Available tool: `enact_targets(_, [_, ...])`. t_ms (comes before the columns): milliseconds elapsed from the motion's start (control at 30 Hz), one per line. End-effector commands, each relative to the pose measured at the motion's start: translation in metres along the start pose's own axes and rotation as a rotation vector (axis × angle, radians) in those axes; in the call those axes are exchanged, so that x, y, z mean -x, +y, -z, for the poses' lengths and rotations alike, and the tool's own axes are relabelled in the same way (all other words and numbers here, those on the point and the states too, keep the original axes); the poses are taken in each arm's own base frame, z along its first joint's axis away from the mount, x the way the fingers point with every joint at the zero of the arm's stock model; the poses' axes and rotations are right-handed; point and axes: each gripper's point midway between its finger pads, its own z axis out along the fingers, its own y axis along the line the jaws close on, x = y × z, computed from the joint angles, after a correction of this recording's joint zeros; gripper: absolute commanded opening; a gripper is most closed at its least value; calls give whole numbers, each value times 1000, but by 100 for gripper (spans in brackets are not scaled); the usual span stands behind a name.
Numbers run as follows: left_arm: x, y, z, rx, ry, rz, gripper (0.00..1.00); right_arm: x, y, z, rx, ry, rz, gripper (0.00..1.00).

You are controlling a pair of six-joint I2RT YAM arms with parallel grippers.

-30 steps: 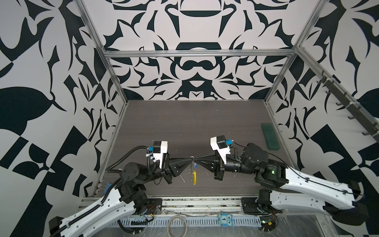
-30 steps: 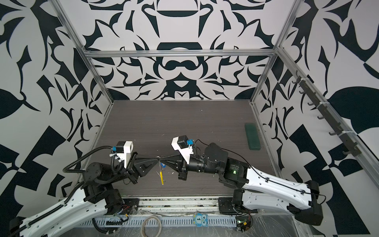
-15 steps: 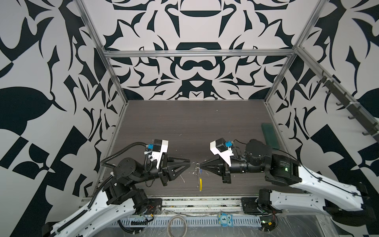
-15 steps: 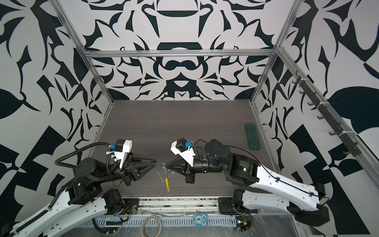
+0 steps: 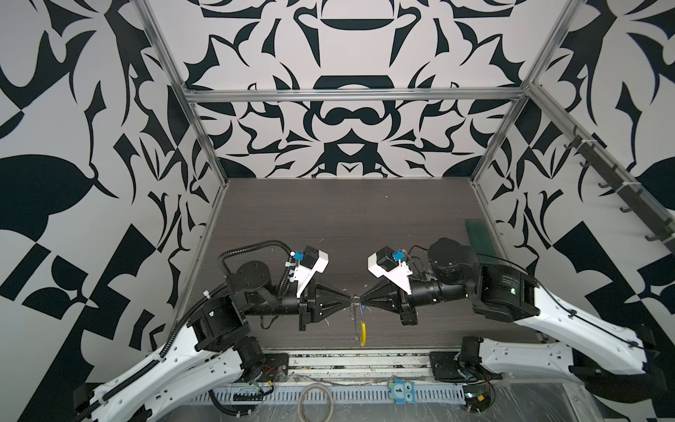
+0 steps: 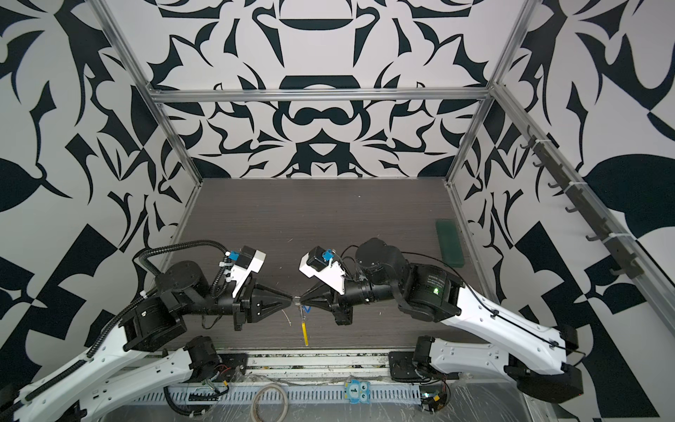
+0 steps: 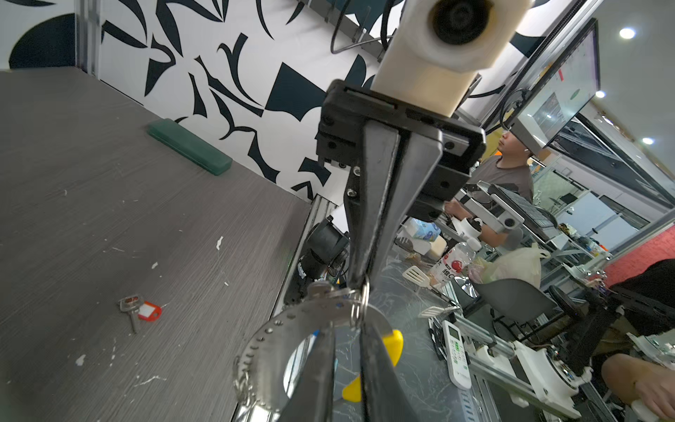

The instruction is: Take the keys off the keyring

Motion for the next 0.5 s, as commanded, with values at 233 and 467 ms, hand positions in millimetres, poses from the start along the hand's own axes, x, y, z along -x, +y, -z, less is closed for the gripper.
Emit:
enact_targets(233, [4, -13, 1, -43, 36, -17, 13, 22, 10, 5, 45, -35, 41, 0])
enact_targets(467, [3, -13, 0, -40, 52, -8, 9, 22, 8, 1, 48, -13, 39, 0])
